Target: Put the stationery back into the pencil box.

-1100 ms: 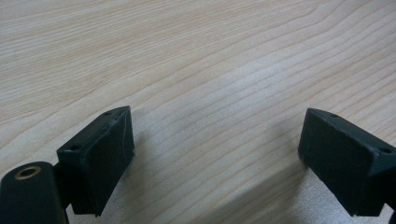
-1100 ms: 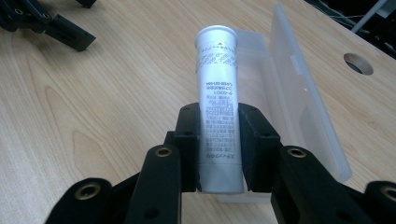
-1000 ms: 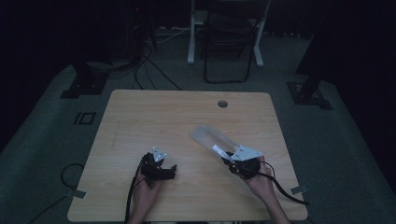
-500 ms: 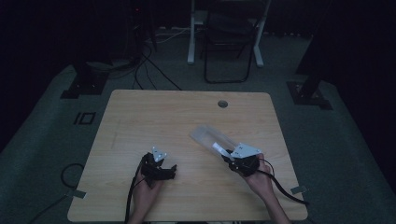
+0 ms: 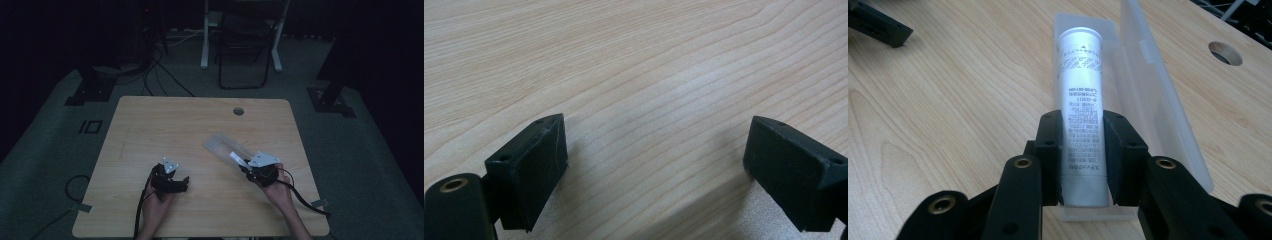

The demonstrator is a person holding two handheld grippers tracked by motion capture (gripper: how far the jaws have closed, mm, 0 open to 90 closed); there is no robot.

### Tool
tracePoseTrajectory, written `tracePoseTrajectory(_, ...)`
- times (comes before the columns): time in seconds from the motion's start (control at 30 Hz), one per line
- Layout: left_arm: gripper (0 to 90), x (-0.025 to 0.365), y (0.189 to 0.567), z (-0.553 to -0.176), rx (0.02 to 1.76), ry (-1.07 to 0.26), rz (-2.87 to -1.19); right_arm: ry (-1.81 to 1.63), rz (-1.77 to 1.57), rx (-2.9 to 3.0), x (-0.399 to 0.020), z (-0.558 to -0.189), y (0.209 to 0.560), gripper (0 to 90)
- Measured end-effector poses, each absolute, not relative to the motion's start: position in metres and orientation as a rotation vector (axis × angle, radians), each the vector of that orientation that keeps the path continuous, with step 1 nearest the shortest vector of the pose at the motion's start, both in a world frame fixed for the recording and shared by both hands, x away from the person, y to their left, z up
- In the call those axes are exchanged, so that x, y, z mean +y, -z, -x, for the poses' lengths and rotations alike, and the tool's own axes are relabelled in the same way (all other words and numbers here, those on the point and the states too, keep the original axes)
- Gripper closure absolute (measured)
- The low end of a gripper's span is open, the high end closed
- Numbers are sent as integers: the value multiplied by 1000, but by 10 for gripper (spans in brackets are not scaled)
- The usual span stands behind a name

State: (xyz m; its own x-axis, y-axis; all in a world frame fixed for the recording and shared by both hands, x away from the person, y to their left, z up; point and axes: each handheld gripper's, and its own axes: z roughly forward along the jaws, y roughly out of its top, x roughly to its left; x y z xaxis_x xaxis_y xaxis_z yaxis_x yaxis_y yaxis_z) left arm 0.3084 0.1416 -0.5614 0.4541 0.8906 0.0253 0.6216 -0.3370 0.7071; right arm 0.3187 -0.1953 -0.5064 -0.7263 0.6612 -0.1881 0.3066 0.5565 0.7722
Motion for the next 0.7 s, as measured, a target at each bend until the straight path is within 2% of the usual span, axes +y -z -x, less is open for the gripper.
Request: tracePoseTrajectory(0.7,108,142,561,-308,1257,-552,-2078,-1024,-801,2339,-192,-329,514,714)
